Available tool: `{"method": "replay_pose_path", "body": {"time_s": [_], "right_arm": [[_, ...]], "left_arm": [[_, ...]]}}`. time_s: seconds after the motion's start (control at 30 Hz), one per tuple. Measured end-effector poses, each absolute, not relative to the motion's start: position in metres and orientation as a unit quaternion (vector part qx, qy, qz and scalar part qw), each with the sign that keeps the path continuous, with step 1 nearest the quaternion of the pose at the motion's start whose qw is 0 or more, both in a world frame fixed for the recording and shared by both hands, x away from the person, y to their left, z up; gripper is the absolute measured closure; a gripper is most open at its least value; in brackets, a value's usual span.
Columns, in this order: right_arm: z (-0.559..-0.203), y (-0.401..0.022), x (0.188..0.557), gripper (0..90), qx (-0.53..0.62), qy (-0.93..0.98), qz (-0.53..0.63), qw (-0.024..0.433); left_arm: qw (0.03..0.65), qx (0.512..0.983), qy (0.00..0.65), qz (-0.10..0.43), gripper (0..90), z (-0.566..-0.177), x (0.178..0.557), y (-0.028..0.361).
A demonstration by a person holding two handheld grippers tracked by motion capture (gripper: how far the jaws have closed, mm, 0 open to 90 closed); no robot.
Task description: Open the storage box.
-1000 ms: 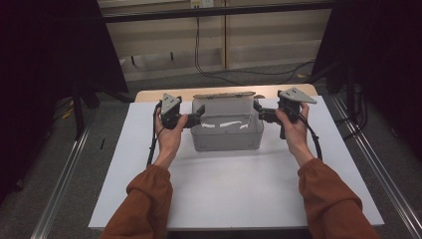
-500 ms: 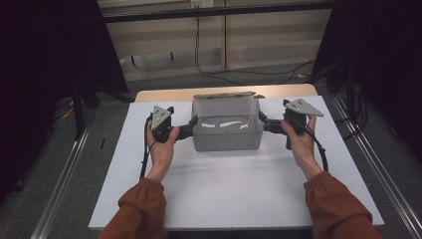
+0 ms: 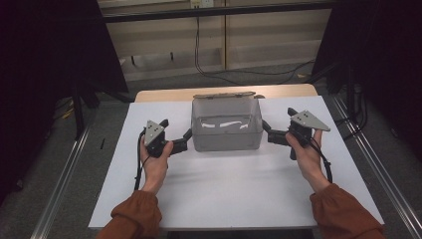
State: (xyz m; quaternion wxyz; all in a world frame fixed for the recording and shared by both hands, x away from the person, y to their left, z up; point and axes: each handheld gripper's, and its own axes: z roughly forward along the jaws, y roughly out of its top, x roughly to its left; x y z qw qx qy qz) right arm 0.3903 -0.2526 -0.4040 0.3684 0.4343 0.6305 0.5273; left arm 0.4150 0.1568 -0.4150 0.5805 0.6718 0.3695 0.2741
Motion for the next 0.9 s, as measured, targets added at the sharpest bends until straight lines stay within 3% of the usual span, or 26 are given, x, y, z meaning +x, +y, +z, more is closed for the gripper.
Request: {"method": "replay_pose_path", "body": {"time_s": [0.9], "right_arm": [[-0.424, -0.266, 0.328, 0.0, 0.453, 0.613, 0.518, 0.388]], "left_arm": [[0.580, 0.645, 0.409, 0.285, 1.0, -0.423, 0.351, 0.180]]}}
